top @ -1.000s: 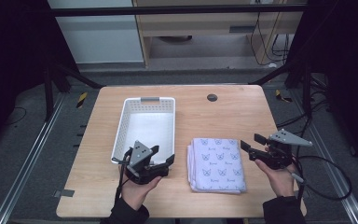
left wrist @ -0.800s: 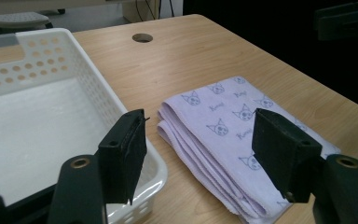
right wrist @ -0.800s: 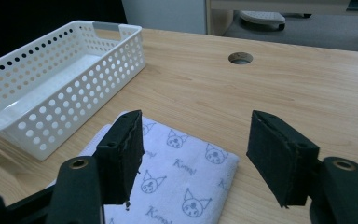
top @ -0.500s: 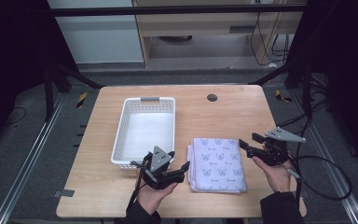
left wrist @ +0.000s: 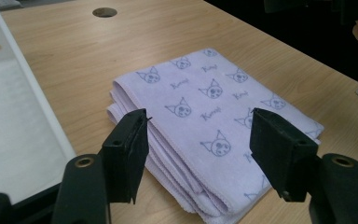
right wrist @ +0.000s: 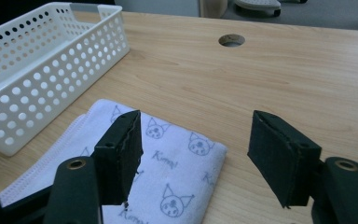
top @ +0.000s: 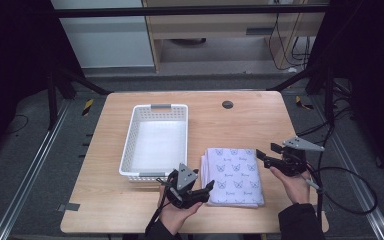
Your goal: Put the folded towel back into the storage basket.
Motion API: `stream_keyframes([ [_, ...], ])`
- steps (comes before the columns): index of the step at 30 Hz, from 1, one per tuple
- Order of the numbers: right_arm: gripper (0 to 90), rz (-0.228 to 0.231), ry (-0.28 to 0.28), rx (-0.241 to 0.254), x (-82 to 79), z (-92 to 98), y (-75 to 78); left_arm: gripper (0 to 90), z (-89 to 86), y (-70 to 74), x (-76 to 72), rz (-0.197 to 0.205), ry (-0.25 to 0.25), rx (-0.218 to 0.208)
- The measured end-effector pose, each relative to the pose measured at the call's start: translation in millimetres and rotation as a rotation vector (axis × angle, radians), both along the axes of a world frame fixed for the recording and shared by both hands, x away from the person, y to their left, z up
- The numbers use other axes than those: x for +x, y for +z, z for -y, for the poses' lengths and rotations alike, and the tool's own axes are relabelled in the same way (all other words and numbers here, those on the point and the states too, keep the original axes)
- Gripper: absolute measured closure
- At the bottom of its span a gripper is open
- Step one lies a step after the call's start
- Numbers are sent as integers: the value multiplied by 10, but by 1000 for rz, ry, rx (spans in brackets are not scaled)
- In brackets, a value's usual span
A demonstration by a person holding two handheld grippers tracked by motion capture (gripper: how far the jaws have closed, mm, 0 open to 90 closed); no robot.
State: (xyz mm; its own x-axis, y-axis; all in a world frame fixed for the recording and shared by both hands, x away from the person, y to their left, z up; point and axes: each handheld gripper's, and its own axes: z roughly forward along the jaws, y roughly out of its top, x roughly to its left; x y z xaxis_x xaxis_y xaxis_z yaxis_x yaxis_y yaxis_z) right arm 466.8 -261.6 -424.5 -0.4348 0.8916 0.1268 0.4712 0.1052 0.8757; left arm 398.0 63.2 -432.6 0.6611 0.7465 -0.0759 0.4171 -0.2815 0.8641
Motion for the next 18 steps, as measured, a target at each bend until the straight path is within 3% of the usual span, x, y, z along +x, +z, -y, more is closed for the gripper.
stream_keyframes([
  [10, 342, -37, -4, -23, 75, -19, -125, 371, 99, -183, -24, -31, 8, 45],
  [15, 344, -50, -14, -6, 121, -24, -199, 371, 125, -266, -13, -55, 16, 51],
  [18, 347, -72, -13, -21, 160, -34, -274, 371, 142, -325, 5, -70, 24, 53],
])
